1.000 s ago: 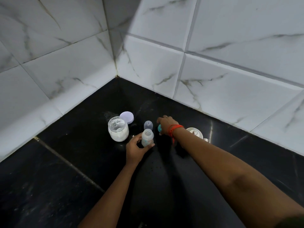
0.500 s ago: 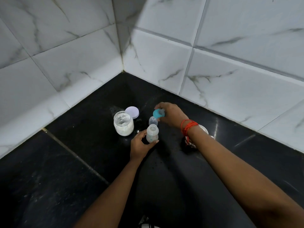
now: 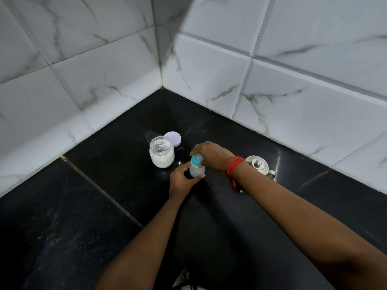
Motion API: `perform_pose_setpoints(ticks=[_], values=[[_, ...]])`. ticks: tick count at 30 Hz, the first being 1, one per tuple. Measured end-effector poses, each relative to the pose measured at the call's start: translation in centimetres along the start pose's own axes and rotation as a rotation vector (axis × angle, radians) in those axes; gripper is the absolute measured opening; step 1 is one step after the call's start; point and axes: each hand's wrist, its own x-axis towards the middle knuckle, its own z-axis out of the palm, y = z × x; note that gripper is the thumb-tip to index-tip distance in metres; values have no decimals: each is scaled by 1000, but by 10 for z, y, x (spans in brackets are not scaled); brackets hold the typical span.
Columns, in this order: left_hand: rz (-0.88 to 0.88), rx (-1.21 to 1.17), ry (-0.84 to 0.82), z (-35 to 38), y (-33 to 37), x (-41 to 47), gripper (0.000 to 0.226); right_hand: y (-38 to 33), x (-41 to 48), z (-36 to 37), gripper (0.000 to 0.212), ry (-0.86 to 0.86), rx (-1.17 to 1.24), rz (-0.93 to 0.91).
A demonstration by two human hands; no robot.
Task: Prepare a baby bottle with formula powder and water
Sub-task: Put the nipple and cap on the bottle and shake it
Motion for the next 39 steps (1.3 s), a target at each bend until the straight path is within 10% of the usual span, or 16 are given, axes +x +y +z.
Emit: perform_pose_setpoints(ticks=[8,10,14,29,39], values=[[-16,-2,10,0,0,-1,52,-6,-16,-17,61,157,-228,281],[-15,-5,-4,0,-1,1,52,2,-13,-17,37,158,-110,162],[-23,-6,4,-1,-3,0,56,3,-9,-13,59,-45,8,-42],[-130,-24,108,12,4,-8,40,-38,-14,33,36,412,220,433],[-62,-54,-105,-13,14,-4,46,4,-21,72,51,243,645,368]])
